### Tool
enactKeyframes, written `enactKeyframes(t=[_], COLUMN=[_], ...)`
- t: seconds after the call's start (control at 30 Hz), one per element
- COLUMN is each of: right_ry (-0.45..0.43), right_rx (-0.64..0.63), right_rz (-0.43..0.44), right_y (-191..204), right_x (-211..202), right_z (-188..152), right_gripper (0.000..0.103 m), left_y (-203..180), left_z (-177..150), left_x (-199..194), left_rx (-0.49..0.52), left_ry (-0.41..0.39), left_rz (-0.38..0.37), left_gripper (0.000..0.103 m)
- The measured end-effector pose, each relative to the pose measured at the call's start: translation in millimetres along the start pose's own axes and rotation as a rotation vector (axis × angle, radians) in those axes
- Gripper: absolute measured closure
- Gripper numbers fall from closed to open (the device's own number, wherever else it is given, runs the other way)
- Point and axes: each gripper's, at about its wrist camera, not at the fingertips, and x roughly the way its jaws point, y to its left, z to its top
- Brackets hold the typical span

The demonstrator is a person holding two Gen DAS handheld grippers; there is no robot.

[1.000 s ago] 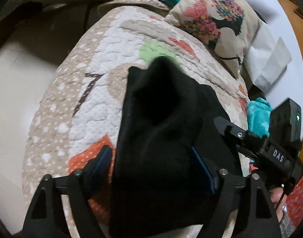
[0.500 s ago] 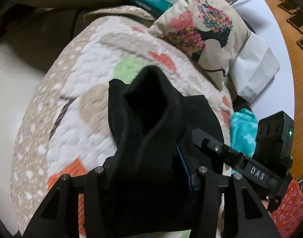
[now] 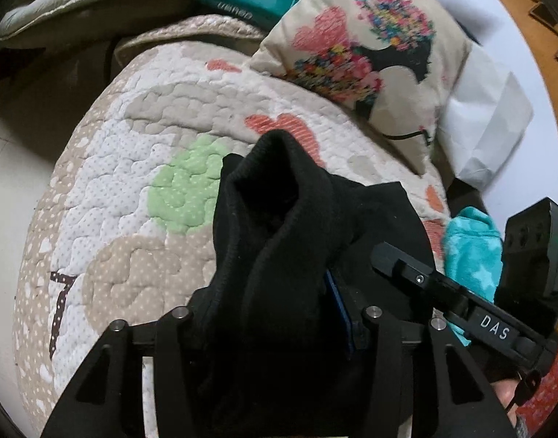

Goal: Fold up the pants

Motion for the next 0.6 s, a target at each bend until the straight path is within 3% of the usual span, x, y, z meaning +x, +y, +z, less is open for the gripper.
enactKeyframes(t=[0.1, 0.23, 0.47, 0.6], right_ry=[-0.002, -0.026, -0.074, -0.068], right_rx=[0.028, 0.091, 0.039, -0.014], right_rz=[-0.015, -0.043, -0.094, -0.132], right_y=[-8, -17, -4, 10], right_x=[6, 4, -34, -51], right_z=[-2, -4, -7, -22], right_gripper=[0.058, 0.04, 0.034, 0.032], left_y=[3, 10, 44, 69], left_z=[2, 5, 12, 11], left_x=[4, -2, -23, -18], left_rx=[-0.004, -0.043, -0.227, -0.343], left_ry=[0.008, 0.014, -0.003, 0.021], left_rz=[0.017, -0.011, -0.114, -0.119], left_gripper=[0.044, 0.038, 0.033, 0.031])
